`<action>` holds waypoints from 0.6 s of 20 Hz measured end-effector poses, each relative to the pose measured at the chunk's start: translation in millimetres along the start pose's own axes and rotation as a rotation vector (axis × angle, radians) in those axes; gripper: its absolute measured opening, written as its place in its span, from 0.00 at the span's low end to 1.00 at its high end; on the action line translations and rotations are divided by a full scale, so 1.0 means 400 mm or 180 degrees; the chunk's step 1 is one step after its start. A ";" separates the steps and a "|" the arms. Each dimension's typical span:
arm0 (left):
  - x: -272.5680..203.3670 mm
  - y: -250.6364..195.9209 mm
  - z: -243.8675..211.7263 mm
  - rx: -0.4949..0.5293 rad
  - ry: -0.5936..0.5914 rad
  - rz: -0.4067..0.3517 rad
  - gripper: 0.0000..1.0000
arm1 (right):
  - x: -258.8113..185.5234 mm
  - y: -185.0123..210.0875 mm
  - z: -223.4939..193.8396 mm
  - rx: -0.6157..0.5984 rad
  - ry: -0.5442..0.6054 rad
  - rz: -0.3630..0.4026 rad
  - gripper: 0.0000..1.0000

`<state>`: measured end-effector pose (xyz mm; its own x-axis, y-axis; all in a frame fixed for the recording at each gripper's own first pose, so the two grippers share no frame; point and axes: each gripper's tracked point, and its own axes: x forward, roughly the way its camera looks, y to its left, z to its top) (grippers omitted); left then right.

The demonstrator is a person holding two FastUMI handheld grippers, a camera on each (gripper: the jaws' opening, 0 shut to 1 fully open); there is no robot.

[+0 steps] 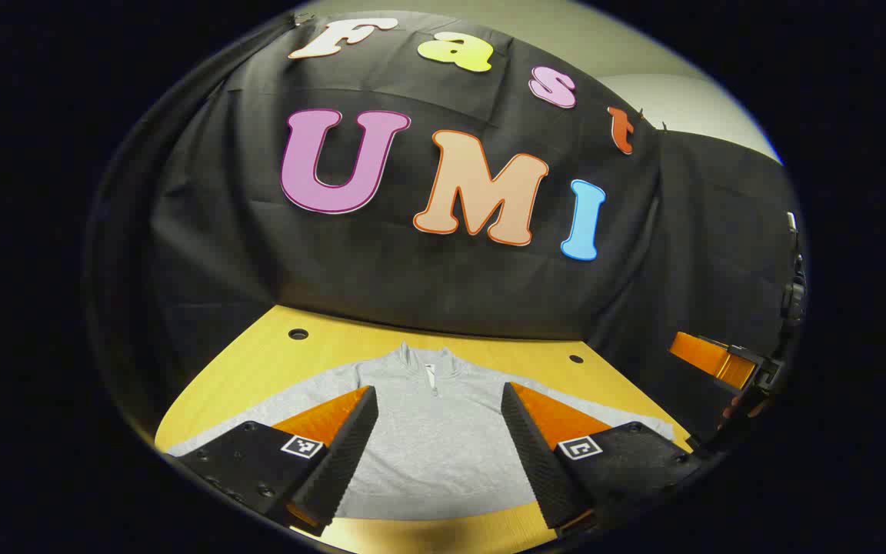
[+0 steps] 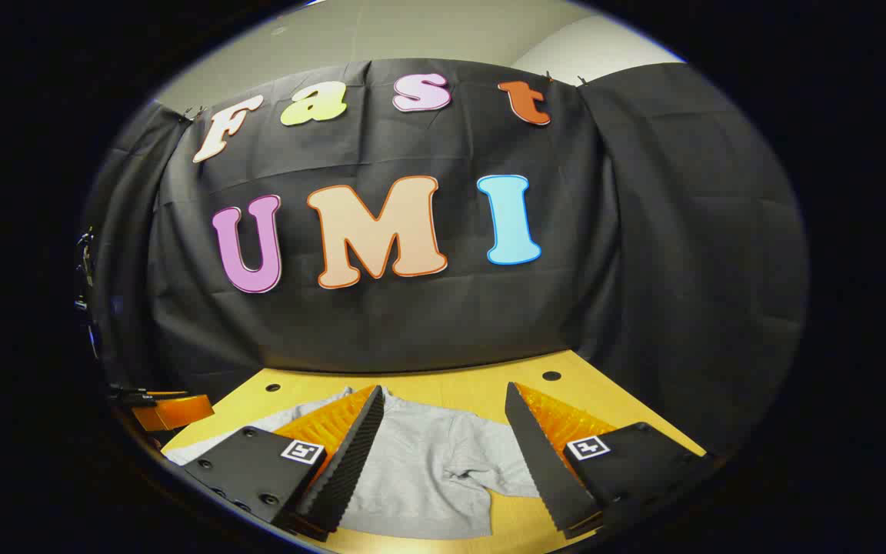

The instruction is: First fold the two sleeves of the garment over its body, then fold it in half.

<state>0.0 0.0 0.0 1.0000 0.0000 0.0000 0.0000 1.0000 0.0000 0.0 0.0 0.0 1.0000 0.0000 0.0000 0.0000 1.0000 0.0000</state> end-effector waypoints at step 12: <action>0.003 -0.005 -0.014 -0.0044 0.0028 0.0127 0.94 | 0.025 -0.130 -0.057 0.0040 0.0149 -0.0189 0.98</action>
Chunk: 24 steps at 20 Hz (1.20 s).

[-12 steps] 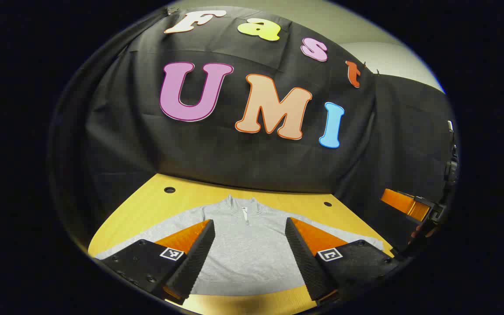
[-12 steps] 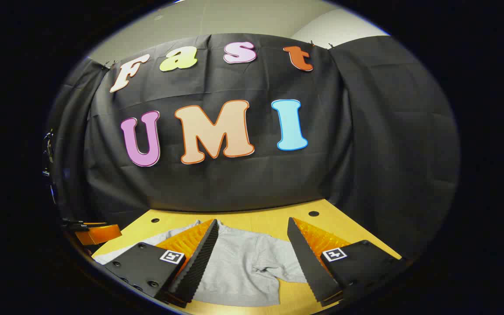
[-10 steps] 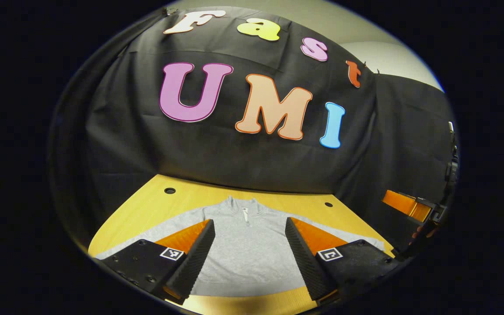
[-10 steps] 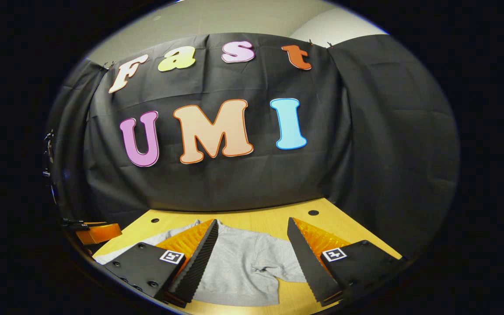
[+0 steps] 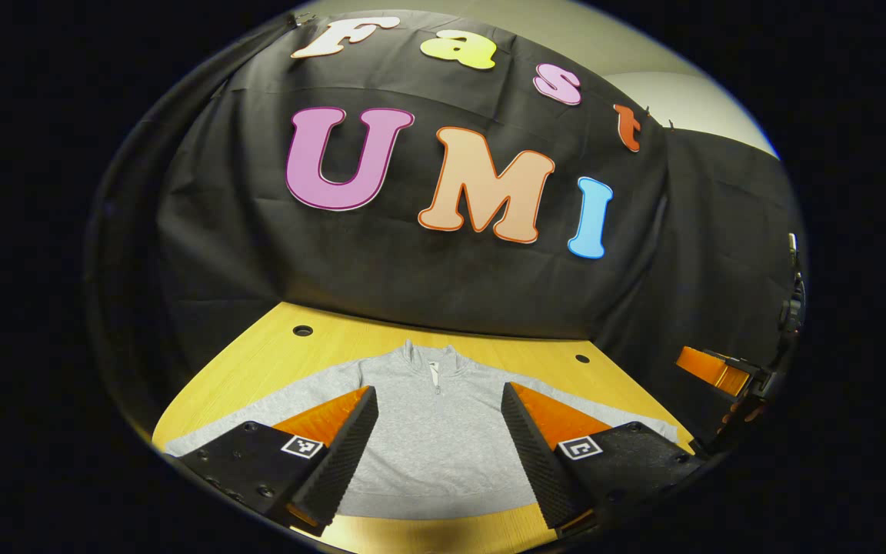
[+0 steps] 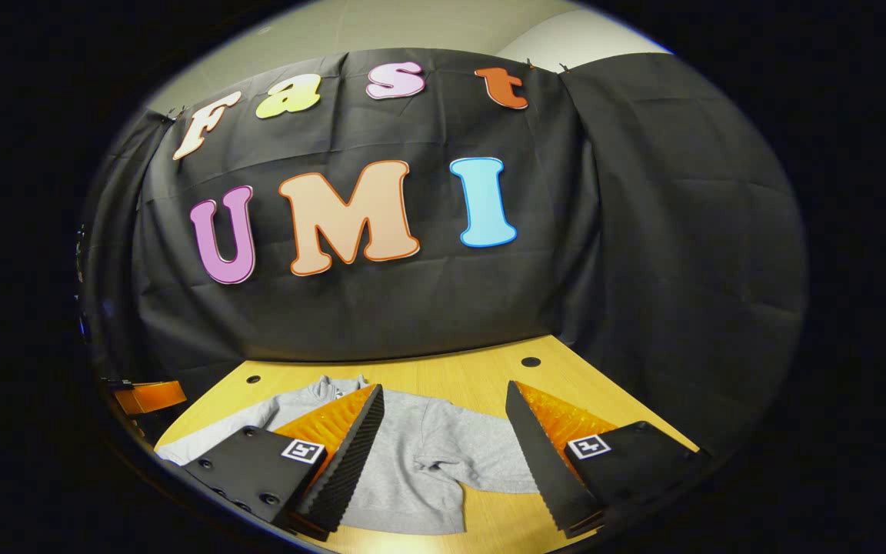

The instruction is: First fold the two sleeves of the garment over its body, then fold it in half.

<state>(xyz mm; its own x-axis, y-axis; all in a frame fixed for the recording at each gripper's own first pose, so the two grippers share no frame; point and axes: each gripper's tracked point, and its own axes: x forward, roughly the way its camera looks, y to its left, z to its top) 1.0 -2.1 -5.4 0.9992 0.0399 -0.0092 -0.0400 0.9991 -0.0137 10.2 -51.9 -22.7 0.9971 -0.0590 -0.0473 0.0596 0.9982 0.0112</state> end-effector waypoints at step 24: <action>-0.006 0.051 -0.046 -0.0137 0.0021 0.0564 0.94 | 0.035 -0.737 -0.333 0.0080 0.0864 -0.1330 0.99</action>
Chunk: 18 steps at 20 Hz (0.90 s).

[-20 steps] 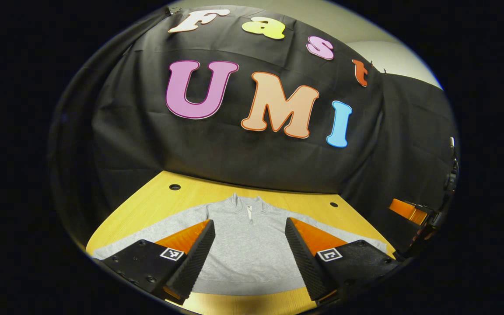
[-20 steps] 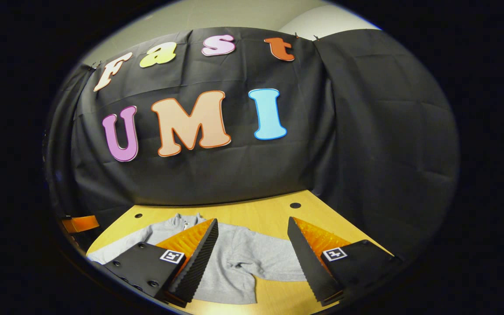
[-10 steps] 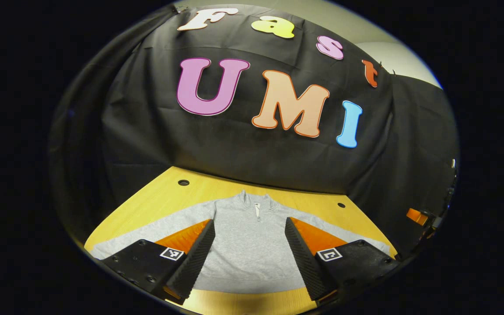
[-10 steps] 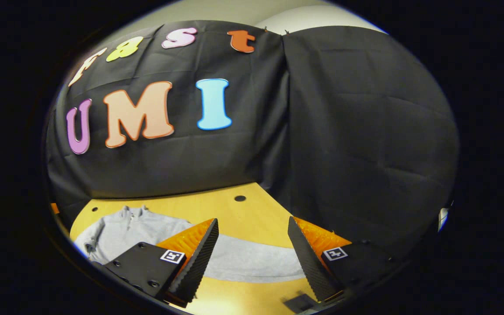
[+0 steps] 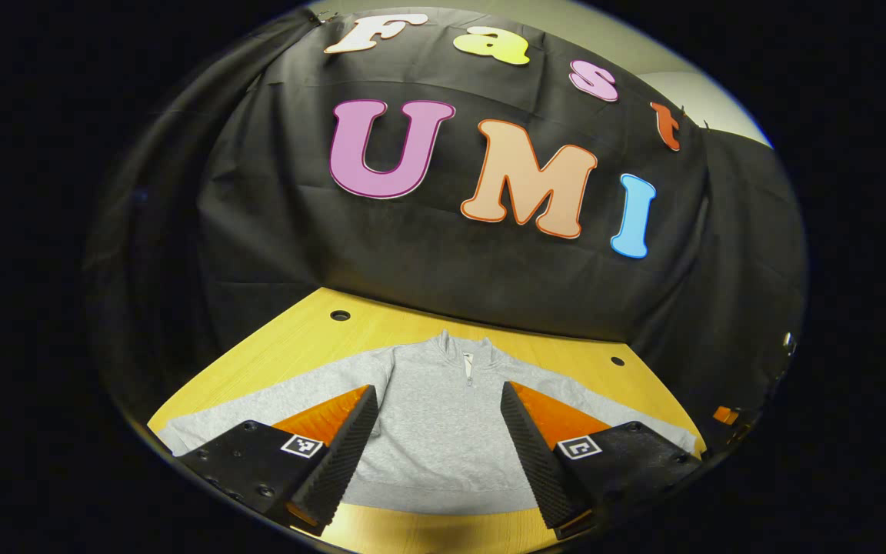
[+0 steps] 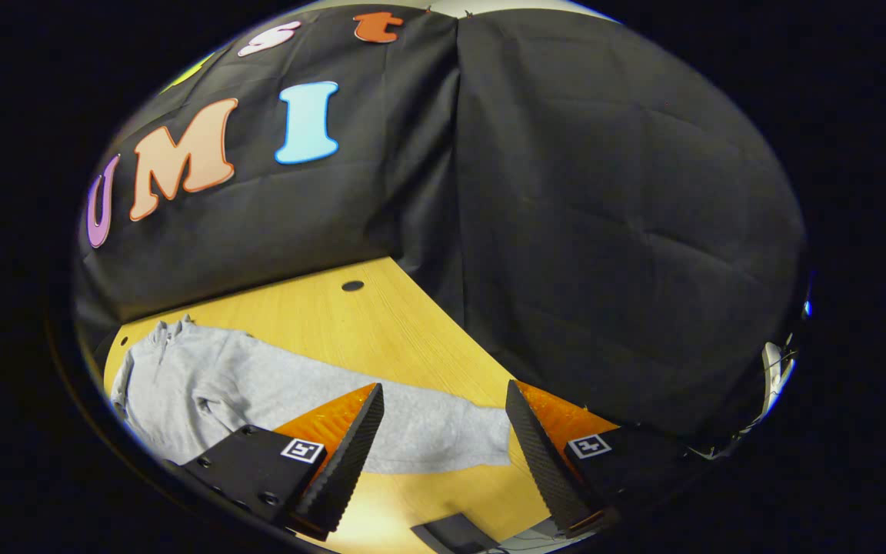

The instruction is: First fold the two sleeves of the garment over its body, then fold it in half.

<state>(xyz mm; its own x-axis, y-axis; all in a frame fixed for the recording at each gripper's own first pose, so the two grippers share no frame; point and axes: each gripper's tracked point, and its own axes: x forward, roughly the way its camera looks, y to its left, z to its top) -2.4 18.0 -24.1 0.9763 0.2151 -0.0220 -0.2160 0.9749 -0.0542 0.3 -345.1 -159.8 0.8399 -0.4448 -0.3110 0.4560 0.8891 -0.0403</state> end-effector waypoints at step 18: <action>-0.053 -0.065 -0.046 0.0019 0.0007 0.0131 0.94 | 0.163 -0.038 -0.258 -0.0140 0.0865 0.0311 0.96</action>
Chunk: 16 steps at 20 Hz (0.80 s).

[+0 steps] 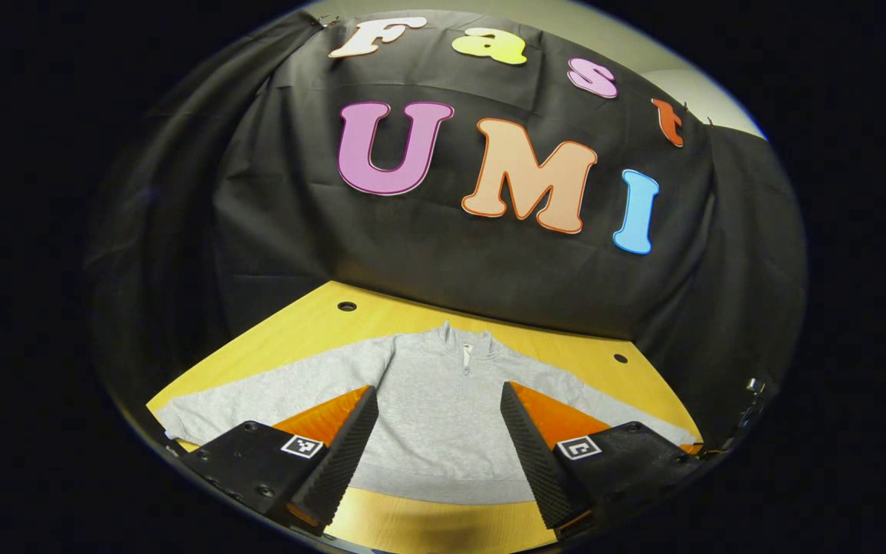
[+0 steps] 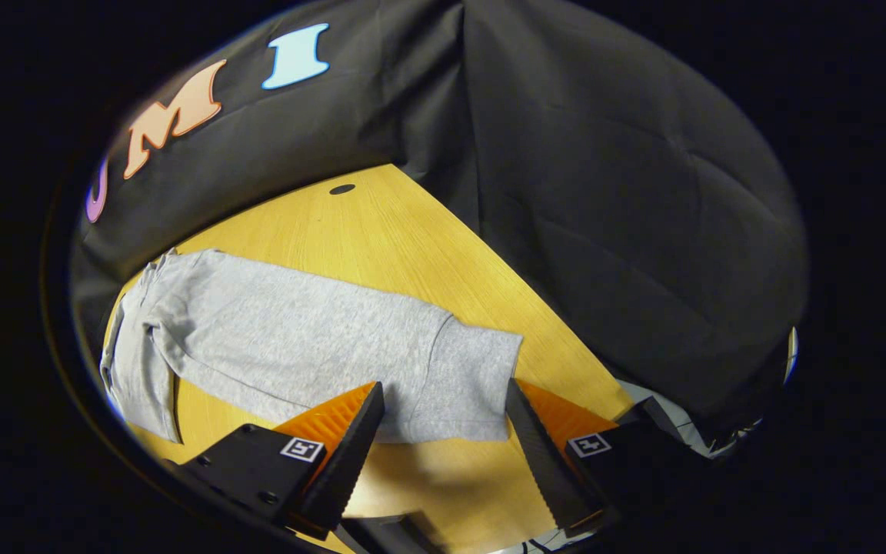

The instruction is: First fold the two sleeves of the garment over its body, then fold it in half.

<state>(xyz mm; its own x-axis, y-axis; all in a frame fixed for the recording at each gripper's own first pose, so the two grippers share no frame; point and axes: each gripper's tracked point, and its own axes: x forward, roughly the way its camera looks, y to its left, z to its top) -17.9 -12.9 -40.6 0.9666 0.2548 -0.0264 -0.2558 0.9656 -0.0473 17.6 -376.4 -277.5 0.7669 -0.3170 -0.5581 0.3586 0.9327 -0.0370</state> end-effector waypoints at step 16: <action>-0.023 0.011 -0.015 -0.0045 -0.0022 0.0051 0.94 | -0.017 0.002 0.008 0.0162 0.0146 0.0034 0.07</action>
<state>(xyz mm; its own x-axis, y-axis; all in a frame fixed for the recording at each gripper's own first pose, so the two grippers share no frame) -28.0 -11.5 -46.6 0.9624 0.2707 -0.0202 -0.2715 0.9605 -0.0610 14.3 -374.0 -271.2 0.7460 -0.2978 -0.5956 0.3781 0.9257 0.0107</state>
